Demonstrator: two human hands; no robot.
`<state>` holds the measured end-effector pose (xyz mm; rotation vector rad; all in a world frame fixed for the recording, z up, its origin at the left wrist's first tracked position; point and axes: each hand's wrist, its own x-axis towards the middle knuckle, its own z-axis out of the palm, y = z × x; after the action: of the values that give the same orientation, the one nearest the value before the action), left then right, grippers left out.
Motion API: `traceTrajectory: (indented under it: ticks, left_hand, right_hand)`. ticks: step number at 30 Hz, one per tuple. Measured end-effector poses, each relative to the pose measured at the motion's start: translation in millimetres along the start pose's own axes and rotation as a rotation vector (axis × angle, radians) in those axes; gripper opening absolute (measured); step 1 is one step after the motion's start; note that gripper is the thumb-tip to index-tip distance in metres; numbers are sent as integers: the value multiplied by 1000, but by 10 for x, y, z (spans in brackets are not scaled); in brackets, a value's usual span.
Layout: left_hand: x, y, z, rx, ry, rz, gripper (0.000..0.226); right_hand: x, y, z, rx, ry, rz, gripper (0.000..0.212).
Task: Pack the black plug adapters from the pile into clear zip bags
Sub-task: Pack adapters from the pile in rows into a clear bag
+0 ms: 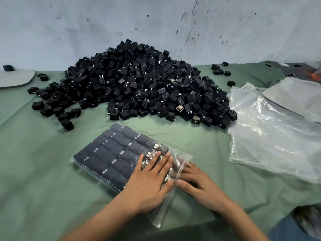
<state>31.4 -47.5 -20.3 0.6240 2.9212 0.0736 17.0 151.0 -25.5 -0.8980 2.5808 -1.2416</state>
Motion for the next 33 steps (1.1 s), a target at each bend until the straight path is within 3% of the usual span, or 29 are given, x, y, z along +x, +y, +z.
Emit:
traceTrajectory:
  ticks: [3, 7, 11, 14, 16, 18, 20, 23, 29, 33]
  left_hand:
    - [-39, -19, 13, 3, -16, 12, 60]
    - [112, -44, -93, -185, 6, 40, 65]
    - [825, -173, -479, -516, 268, 12, 62]
    - [1480, -384, -732, -409, 365, -121, 67]
    - [1779, -506, -784, -242, 257, -174, 65]
    - [1933, -599, -757, -169, 181, -140, 54]
    - [1961, -641, -697, -91, 258, -104, 43]
    - [1919, -685, -625, -135, 402, -137, 32]
    - [1750, -830, -616, -300, 516, -189, 24]
    - [1684, -869, -565, -309, 340, -250, 32]
  right_hand:
    - [-87, 78, -41, 214, 194, 62, 24]
    - [-134, 214, -40, 534, 428, 190, 32]
    - [-81, 320, -34, 733, 495, 218, 36]
    - [-59, 368, -28, 769, 510, 219, 37]
    - [-65, 387, -31, 777, 518, 201, 36]
    - [-68, 387, -36, 790, 511, 200, 34]
    - [-65, 382, -33, 785, 498, 196, 33]
    - [-52, 368, -39, 798, 507, 196, 32]
    - [-50, 357, -44, 813, 524, 196, 29]
    - [-63, 345, -31, 807, 551, 205, 30]
